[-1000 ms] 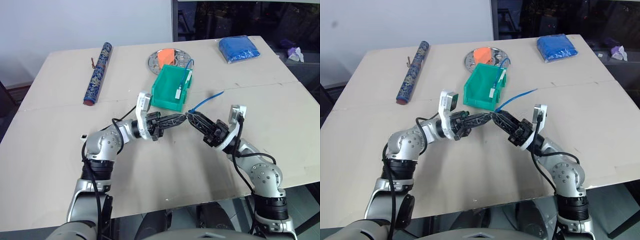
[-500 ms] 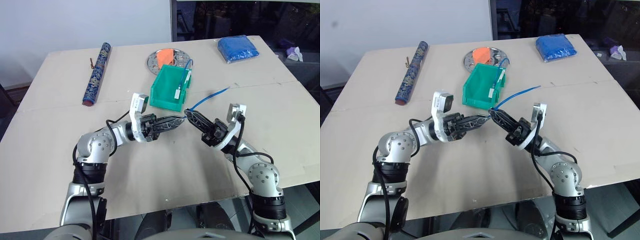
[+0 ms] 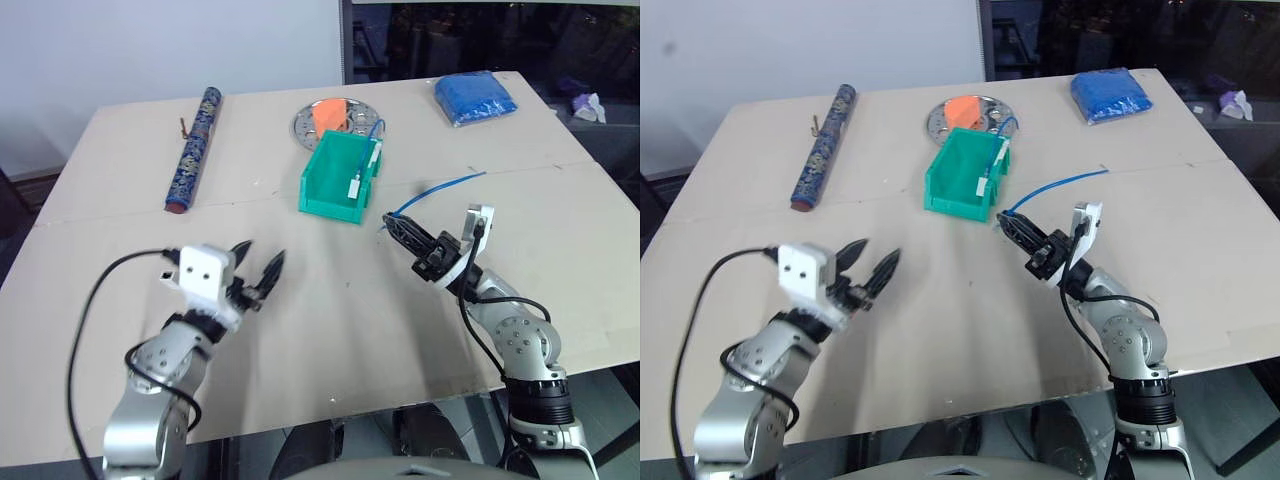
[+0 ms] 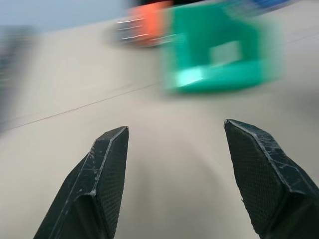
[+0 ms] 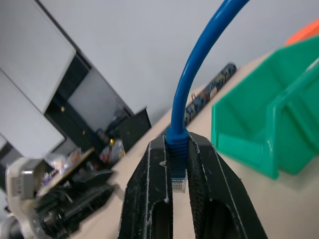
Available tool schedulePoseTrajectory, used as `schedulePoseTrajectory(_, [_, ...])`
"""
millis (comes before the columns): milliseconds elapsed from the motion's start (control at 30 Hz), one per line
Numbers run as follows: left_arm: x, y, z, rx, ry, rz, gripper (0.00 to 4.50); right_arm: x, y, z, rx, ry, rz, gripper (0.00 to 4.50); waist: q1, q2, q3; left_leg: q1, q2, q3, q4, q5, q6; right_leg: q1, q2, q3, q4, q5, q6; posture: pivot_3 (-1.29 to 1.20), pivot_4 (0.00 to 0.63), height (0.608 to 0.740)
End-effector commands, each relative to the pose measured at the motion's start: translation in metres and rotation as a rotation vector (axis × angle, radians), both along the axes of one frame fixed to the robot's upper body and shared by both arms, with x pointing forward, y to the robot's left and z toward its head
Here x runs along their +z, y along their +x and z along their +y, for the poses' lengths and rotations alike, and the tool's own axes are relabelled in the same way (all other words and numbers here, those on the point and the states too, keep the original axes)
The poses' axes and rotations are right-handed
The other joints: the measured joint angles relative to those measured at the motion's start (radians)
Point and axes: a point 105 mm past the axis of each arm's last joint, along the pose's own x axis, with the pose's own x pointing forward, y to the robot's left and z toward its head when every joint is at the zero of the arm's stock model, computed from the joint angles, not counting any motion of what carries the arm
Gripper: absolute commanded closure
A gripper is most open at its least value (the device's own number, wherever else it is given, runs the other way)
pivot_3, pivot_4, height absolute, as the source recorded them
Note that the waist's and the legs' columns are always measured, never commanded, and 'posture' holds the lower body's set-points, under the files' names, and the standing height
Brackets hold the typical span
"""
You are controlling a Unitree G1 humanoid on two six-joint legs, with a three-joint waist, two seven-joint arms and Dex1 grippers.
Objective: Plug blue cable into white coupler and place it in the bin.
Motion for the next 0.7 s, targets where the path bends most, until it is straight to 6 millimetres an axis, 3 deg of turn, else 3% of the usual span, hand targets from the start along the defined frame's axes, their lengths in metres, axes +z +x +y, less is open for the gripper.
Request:
schedulePoseTrajectory(33, [0.001, -0.016, 0.042, 0.235, 0.044, -0.038, 1.41, 0.012, 0.001, 0.002, 0.010, 0.012, -0.064, 4.50, 0.008, 0.000, 0.000, 0.000, 0.000, 0.000, 0.000, 0.000, 0.000, 0.000, 0.000, -0.001, 0.000, 0.000, 0.000, 0.00, 0.150, 0.740])
schedulePoseTrajectory(300, [-0.034, -0.011, 0.087, 0.217, -0.005, 0.082, 1.41, 0.010, 0.001, 0.003, 0.001, 0.009, -0.066, 4.50, 0.019, -0.001, -0.001, -0.001, -0.001, -0.001, 0.000, 0.000, 0.000, 0.000, -0.001, -0.002, 0.000, 0.000, 0.000, 0.00, 0.150, 0.740])
schedulePoseTrajectory(433, [-0.050, 0.006, 0.088, 0.104, -0.041, 0.130, 1.41, 0.012, 0.002, 0.001, -0.019, 0.010, -0.072, 4.50, 0.017, -0.001, -0.001, -0.001, -0.001, -0.002, -0.001, 0.000, 0.000, 0.000, -0.001, -0.002, 0.000, 0.000, 0.000, 0.00, 0.150, 0.740])
schedulePoseTrajectory(700, [-0.060, 0.040, 0.084, -0.032, -0.035, 0.152, 1.41, 0.014, 0.001, -0.001, -0.041, 0.012, -0.074, 4.50, 0.016, -0.001, -0.001, 0.000, -0.001, -0.003, 0.000, 0.000, 0.000, 0.000, -0.001, -0.004, 0.000, 0.000, 0.000, 0.00, 0.150, 0.740])
